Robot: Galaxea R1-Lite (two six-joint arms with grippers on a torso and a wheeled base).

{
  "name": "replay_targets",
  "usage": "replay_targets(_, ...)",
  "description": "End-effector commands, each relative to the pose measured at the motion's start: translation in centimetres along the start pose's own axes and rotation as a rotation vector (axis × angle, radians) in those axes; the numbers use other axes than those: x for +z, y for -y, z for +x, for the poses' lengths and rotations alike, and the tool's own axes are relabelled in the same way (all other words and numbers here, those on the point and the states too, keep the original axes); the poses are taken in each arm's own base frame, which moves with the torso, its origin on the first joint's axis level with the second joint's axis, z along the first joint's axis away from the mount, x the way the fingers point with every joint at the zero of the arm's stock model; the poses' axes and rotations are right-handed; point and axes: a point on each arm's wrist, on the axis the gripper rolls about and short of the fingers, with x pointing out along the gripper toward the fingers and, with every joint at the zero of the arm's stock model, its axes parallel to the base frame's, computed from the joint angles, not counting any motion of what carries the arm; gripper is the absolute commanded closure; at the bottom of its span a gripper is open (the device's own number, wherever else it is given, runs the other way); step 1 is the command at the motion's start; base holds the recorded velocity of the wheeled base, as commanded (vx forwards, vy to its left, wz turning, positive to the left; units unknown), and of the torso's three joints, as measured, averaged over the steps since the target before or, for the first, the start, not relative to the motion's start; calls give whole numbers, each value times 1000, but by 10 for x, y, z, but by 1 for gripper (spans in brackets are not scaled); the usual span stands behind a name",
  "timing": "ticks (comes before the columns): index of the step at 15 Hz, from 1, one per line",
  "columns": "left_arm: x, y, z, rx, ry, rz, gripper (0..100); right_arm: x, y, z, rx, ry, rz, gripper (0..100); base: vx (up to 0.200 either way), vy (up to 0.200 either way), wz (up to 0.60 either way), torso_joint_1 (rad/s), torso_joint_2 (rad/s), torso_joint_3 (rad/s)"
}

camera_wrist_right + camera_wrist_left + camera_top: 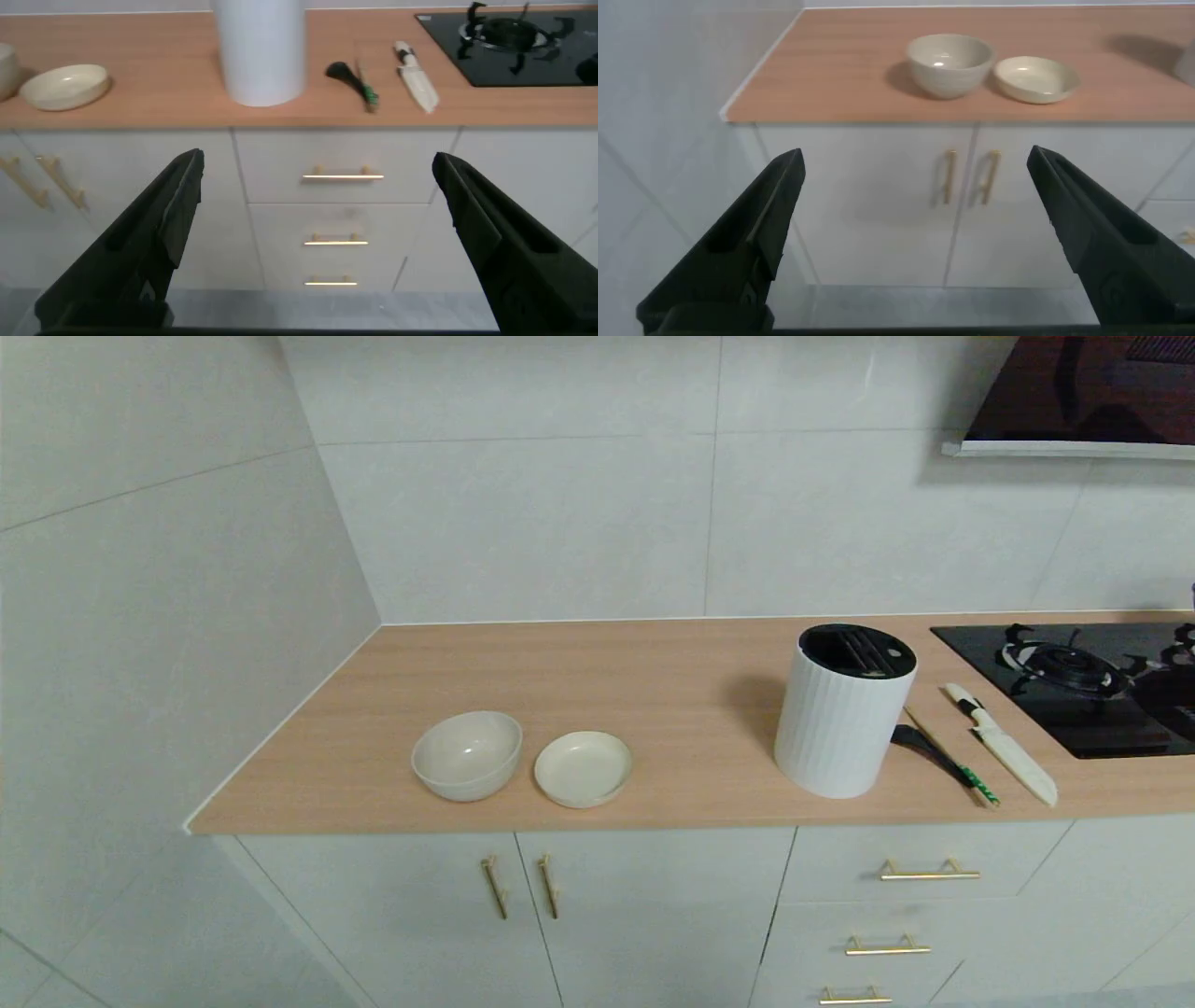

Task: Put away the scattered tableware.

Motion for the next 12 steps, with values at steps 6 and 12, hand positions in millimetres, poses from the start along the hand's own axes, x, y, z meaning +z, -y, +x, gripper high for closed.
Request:
replay_targets(6, 0, 0, 0, 0, 0, 0, 0, 0, 0, 0, 0, -1, 0, 0, 0, 200, 0, -1, 1, 3)
replay_targets(12, 0, 0, 0, 0, 0, 0, 0, 0, 0, 0, 0, 1, 0, 0, 0, 200, 0, 2, 2, 1)
